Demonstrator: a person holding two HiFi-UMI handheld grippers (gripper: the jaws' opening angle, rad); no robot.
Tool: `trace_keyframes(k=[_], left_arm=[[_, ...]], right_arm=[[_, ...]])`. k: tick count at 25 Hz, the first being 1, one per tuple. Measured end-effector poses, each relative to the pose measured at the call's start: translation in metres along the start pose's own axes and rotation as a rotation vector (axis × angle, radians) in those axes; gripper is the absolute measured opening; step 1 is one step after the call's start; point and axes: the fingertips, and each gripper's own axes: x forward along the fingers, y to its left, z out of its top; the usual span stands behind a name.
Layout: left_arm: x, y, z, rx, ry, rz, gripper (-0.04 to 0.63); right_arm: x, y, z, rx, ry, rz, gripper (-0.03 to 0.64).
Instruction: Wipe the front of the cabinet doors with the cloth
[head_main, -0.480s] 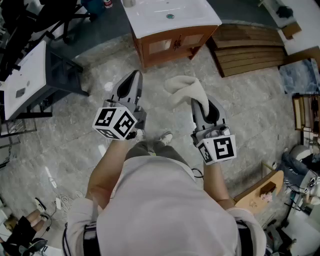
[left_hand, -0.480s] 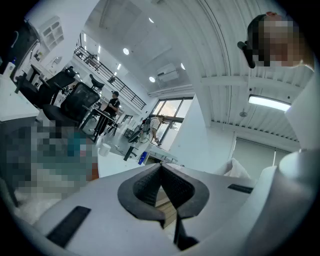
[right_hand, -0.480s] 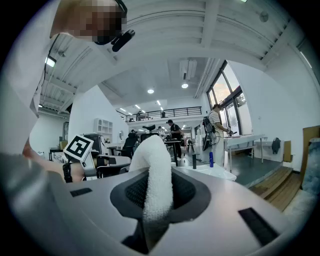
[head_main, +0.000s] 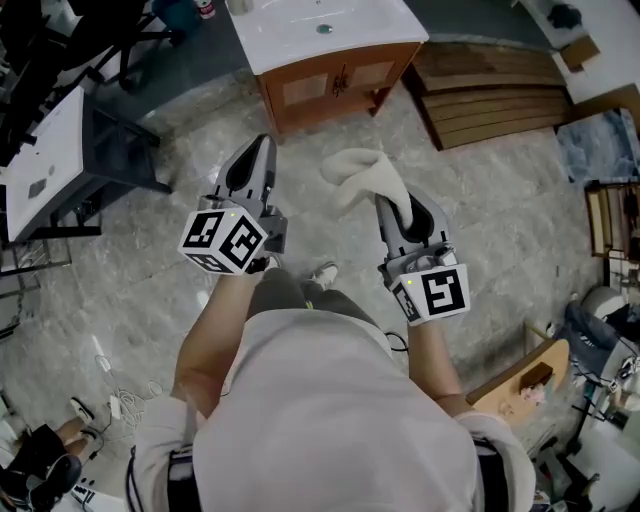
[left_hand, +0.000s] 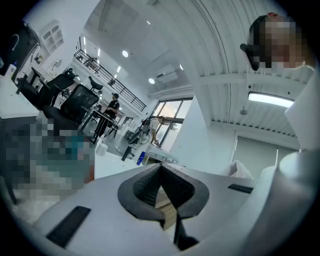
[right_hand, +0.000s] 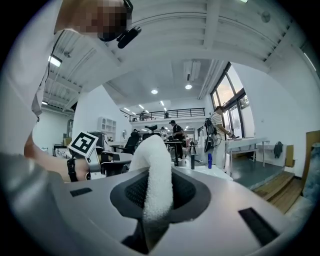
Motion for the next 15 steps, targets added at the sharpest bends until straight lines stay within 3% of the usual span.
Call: trace_keyframes(k=[8, 15], left_arm=[[0.012, -0.019, 0.006, 0.025, -0.017, 0.004, 0.017], [0.049, -0.011, -0.007, -0.003, 0.011, -0.01, 0.017]], right_arm=[[-0.012, -0.021, -0.001, 0.008, -0.006, 0.013, 0.081], [0.012, -0.044, -0.002, -0.003, 0.012, -0.001, 0.081]])
